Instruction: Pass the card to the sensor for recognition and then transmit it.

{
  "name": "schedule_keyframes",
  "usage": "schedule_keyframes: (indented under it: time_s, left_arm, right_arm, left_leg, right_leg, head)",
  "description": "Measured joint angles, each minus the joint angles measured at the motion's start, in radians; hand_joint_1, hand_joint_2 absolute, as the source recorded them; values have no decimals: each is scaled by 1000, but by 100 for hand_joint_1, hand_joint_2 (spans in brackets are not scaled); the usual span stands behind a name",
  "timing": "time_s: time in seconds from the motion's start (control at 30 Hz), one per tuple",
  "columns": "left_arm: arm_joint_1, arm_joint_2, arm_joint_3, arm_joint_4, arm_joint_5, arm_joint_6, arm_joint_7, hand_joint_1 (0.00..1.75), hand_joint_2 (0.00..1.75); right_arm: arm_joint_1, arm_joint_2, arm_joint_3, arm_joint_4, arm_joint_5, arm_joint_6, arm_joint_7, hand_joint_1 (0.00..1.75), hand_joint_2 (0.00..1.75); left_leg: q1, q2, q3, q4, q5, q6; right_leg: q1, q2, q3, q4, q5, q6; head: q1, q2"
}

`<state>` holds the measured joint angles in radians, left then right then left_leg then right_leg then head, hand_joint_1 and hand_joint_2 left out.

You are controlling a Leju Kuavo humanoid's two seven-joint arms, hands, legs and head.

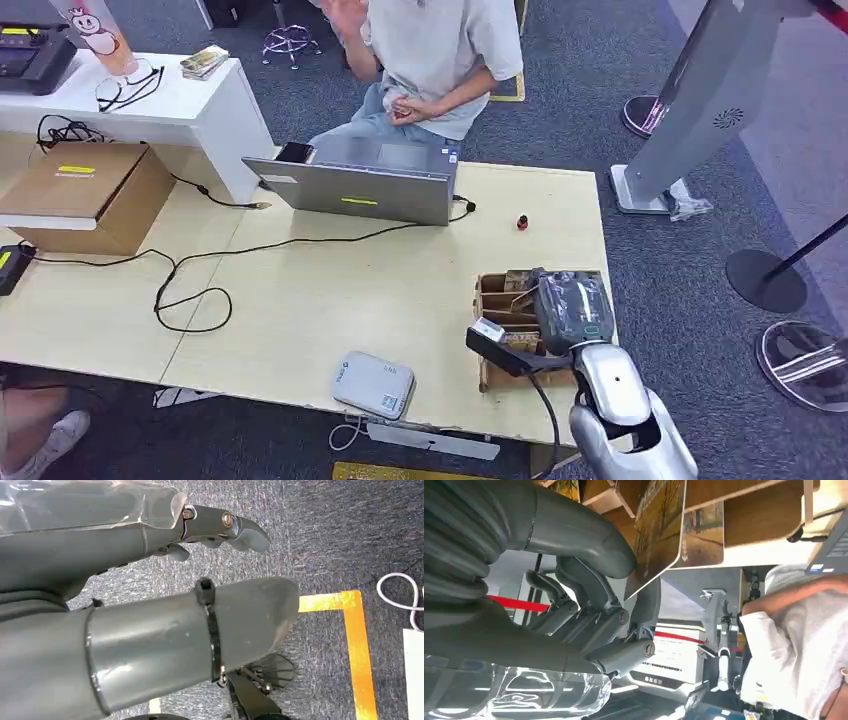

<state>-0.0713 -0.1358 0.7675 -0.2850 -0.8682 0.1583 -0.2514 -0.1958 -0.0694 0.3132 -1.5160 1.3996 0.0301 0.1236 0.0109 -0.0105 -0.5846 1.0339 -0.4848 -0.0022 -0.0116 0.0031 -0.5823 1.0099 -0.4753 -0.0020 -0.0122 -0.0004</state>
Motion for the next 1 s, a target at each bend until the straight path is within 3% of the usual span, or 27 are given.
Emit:
schedule_keyframes:
  time_s: [1.0]
  left_arm:
    - [15,-15,0,-15,-2,11,-2,0,0]
  right_arm:
    - [32,16,-21,-108,-18,-62,-28,175,175]
  left_leg:
    - [0,0,0,0,0,0]
  right_leg:
    - [0,0,0,0,0,0]
  head:
    - [0,0]
